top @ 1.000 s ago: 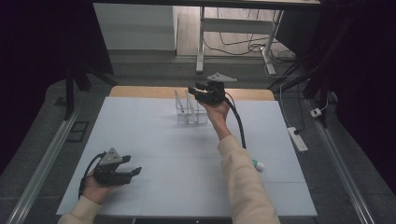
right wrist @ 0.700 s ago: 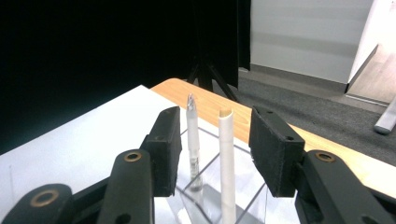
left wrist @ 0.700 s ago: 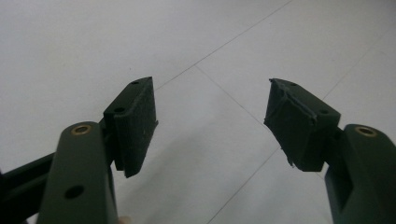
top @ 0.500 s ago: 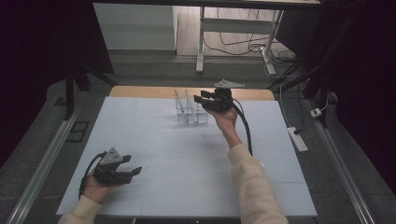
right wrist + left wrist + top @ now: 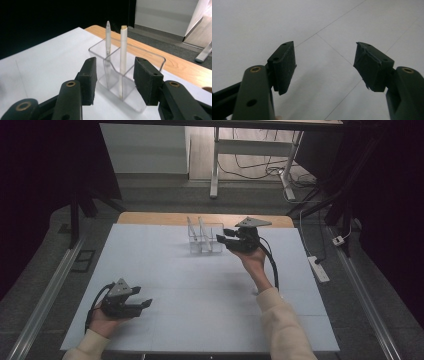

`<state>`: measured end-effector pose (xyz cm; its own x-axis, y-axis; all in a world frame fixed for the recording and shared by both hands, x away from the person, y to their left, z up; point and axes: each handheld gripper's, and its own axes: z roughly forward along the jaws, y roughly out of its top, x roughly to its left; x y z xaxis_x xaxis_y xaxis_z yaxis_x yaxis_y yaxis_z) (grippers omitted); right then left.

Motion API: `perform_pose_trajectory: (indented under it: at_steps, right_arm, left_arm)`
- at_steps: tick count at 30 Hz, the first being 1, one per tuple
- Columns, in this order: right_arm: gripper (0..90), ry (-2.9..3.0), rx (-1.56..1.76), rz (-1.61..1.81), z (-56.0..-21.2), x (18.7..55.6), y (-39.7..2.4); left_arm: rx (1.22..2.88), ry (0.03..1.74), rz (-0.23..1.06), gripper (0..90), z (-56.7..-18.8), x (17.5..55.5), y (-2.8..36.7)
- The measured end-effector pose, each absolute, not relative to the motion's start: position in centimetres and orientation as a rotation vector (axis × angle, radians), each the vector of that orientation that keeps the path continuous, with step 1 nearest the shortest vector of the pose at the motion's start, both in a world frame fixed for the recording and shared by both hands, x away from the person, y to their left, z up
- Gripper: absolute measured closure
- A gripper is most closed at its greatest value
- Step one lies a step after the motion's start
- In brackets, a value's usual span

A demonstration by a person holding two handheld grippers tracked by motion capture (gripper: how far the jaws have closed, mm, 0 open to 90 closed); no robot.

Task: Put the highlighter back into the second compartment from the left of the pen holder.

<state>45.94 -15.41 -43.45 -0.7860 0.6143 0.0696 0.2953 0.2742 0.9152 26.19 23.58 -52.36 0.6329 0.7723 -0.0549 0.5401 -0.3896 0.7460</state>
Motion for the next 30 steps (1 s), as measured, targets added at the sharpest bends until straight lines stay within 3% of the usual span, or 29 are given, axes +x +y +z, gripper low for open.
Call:
perform_pose_trajectory:
  at_steps: [30]
  right_arm:
    - [52.3, 2.342, 0.846, 1.364, -44.8, 40.5, -22.8]
  left_arm:
    - [2.086, 1.032, 0.396, 33.6, -52.2, 26.2, 23.6]
